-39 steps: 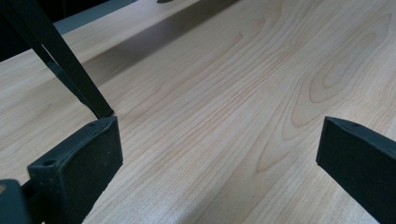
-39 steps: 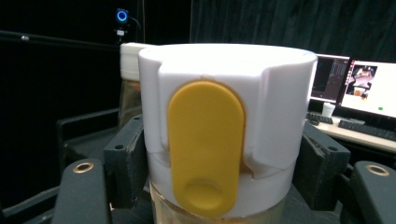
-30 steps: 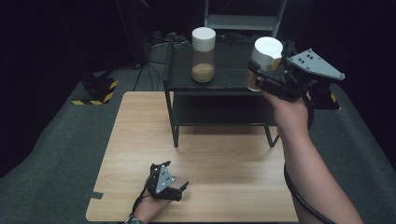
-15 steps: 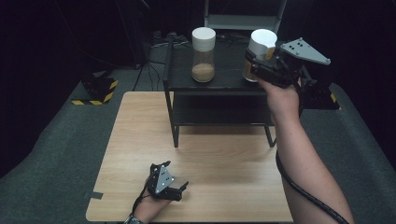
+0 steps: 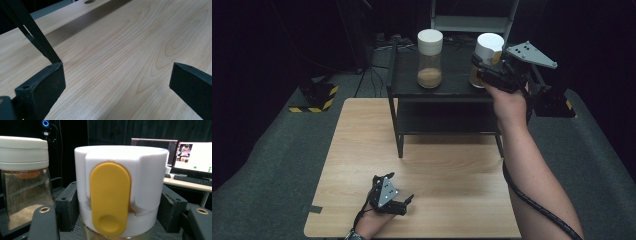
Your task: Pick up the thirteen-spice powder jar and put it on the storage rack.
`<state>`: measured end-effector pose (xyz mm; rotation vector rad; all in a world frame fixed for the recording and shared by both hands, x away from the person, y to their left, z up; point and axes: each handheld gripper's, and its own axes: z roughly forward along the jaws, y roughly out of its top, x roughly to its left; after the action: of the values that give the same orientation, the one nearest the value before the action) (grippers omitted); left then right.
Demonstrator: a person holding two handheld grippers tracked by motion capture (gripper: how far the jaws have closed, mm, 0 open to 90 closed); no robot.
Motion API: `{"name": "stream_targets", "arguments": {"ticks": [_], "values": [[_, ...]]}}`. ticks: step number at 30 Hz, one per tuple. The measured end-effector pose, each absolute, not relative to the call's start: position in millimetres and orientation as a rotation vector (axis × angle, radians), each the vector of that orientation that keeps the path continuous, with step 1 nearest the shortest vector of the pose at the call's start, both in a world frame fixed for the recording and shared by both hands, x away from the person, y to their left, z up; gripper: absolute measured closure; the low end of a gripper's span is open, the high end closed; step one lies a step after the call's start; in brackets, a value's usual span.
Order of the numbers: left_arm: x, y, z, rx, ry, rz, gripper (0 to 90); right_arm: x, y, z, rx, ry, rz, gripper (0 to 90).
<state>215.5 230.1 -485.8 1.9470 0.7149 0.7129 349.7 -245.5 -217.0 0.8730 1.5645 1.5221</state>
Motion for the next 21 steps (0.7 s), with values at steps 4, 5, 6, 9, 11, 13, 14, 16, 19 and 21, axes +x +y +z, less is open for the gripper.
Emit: {"name": "stream_targets", "arguments": {"ticks": [4, 5, 6, 9, 11, 13, 14, 16, 19, 21], "values": [[216.1, 230.6, -485.7, 1.947, 0.716, 0.708, 0.6, 351.4, -245.3, -219.7, 0.881, 1.557, 1.53, 29.6], [215.9, 230.9, -486.0, 1.942, 0.721, 0.705, 0.6, 351.8, -244.9, -220.2, 0.884, 1.553, 1.534, 29.6], [215.9, 231.0, -486.1, 1.941, 0.721, 0.705, 0.6, 352.2, -244.8, -220.0, 0.883, 1.553, 1.534, 29.6], [215.9, 230.9, -485.9, 1.943, 0.719, 0.706, 0.6, 353.1, -243.9, -219.7, 0.887, 1.551, 1.539, 29.4], [216.0, 230.6, -485.7, 1.947, 0.715, 0.709, 0.6, 354.0, -243.6, -219.6, 0.894, 1.547, 1.544, 29.4], [215.9, 230.6, -485.7, 1.946, 0.715, 0.709, 0.6, 354.4, -243.7, -219.9, 0.898, 1.545, 1.546, 29.4], [215.9, 230.7, -485.8, 1.946, 0.715, 0.708, 0.6, 355.0, -244.0, -220.3, 0.903, 1.541, 1.551, 29.4], [216.0, 230.9, -485.8, 1.945, 0.716, 0.708, 0.6, 355.9, -244.6, -220.6, 0.905, 1.54, 1.552, 29.3], [215.9, 231.2, -486.0, 1.942, 0.718, 0.706, 0.6, 356.9, -244.4, -220.3, 0.909, 1.539, 1.552, 29.2], [216.0, 231.1, -486.0, 1.943, 0.717, 0.707, 0.6, 357.2, -243.8, -219.6, 0.907, 1.54, 1.548, 29.1]]}}
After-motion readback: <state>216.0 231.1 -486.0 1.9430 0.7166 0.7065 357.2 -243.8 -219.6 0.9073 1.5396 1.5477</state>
